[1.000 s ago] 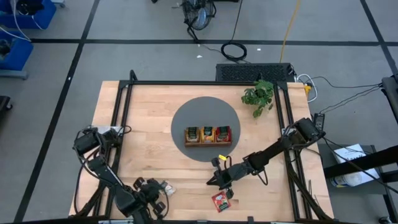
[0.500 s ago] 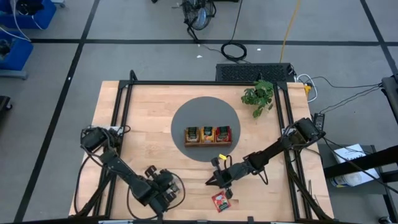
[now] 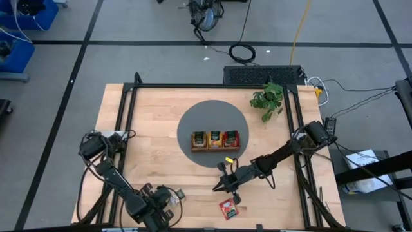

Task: Pick & Place Tea
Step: Put the cinnamon tea sachet into the left compartment of the wooden organizer

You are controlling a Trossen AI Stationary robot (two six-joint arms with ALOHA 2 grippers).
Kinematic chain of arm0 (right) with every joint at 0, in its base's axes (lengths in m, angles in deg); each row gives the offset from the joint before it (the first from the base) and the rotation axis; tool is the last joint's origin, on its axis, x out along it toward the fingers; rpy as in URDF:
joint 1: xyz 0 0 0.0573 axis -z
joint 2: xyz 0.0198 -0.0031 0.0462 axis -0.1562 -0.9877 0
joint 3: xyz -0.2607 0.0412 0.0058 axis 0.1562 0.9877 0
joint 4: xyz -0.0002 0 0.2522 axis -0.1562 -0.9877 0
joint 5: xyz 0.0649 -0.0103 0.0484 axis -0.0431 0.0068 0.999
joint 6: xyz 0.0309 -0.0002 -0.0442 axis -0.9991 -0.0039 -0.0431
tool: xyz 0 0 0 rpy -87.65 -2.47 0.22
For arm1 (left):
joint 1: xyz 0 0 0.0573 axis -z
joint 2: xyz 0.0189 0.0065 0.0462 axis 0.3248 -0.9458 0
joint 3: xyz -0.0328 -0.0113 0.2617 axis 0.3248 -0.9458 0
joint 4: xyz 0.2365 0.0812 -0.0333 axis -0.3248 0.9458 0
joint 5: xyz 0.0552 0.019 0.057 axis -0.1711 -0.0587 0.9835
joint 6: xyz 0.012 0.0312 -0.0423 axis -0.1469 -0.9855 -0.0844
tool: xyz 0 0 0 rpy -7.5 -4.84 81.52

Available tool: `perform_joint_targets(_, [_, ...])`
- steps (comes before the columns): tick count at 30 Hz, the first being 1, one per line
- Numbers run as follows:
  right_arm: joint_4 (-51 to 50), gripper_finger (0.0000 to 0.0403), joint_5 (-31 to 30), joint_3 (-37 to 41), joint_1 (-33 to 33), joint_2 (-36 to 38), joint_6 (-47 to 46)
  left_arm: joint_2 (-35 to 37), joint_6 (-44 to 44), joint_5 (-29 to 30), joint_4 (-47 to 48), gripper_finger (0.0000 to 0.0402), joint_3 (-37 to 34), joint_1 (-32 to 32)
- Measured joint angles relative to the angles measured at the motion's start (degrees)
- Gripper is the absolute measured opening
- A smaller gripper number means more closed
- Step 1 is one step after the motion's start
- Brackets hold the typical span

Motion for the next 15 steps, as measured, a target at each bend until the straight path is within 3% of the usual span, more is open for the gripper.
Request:
perform_joint_targets(5, [-0.55, 0.0006, 0.0, 0.0, 0.0, 0.0, -0.02, -1.3, -3.73, 2.21, -4.62, 0.0011, -0.02, -1.9])
perform_joint_targets(15, [-1.23, 0.0006, 0.0, 0.0, 0.0, 0.0, -0.07, -1.76, -21.35, 3.94, -16.25, 0.0009, -0.16, -8.58])
